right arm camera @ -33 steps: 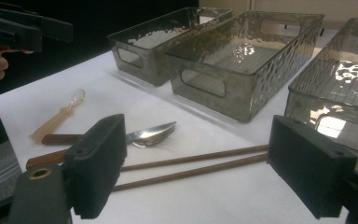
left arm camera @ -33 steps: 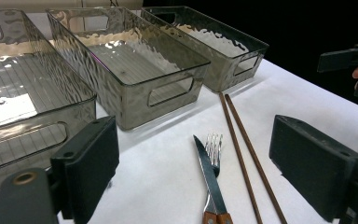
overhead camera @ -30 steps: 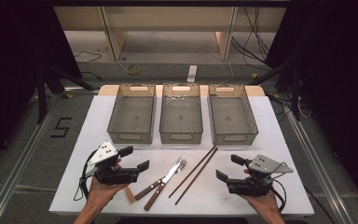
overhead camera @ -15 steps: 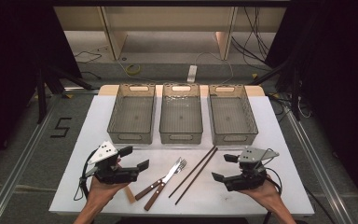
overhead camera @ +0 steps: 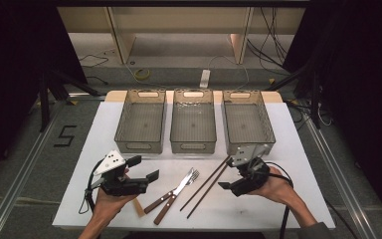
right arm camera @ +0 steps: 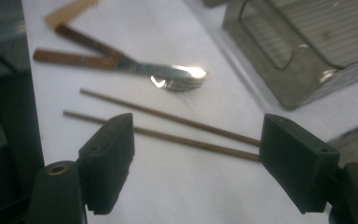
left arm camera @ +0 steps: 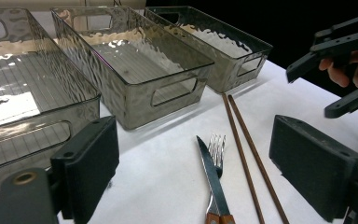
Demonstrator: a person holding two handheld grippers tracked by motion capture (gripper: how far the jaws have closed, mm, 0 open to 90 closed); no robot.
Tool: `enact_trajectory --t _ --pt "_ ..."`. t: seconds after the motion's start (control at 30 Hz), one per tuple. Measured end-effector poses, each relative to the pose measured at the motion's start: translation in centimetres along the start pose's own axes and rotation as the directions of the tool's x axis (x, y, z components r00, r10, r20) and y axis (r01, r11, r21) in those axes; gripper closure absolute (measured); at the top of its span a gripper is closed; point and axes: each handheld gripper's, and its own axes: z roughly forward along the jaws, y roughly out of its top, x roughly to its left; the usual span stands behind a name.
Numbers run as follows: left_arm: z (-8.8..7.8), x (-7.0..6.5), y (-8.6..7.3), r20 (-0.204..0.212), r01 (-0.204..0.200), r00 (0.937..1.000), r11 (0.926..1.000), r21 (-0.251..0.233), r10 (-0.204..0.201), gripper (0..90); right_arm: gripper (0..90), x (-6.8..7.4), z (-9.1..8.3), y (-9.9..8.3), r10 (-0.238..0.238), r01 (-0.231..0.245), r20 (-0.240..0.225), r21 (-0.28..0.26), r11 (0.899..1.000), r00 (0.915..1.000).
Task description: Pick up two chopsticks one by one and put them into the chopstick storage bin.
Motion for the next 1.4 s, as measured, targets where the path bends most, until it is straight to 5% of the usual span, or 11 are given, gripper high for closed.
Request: enact_trajectory --t 0.2,0.3,0.53,0.87,1.17,1.4 --pt "0.0 0.0 0.0 0.001 0.001 1.0000 1.0000 -0.001 -0.001 15.3 31.9 -0.5 2.6 1.5 -0.115 0.122 -0.060 0.143 0.982 0.9916" --pt "-0.1 0.0 0.0 0.001 0.001 1.0000 1.0000 -0.005 -0.001 15.2 33.1 -0.7 3.3 1.6 -0.126 0.136 -0.065 0.173 0.976 0.9899" --pt "0.0 0.0 0.0 -0.002 0.003 1.0000 1.0000 -0.003 -0.003 15.3 36.7 -1.0 5.8 1.7 -0.189 0.210 -0.102 0.276 0.938 0.9767" --pt "-0.1 0.1 0.0 -0.003 0.007 1.0000 1.0000 -0.005 -0.007 15.2 43.6 -1.5 8.3 1.9 -0.212 0.254 -0.149 0.381 0.889 0.9658" --pt "-0.1 0.1 0.0 0.000 0.005 1.0000 1.0000 -0.001 -0.005 15.3 47.3 -2.1 8.9 1.8 -0.205 0.256 -0.165 0.408 0.877 0.9647" --pt "-0.1 0.1 0.0 0.000 0.003 1.0000 1.0000 -0.002 -0.003 15.3 49.4 -2.3 9.2 2.0 -0.229 0.286 -0.182 0.411 0.866 0.9562"
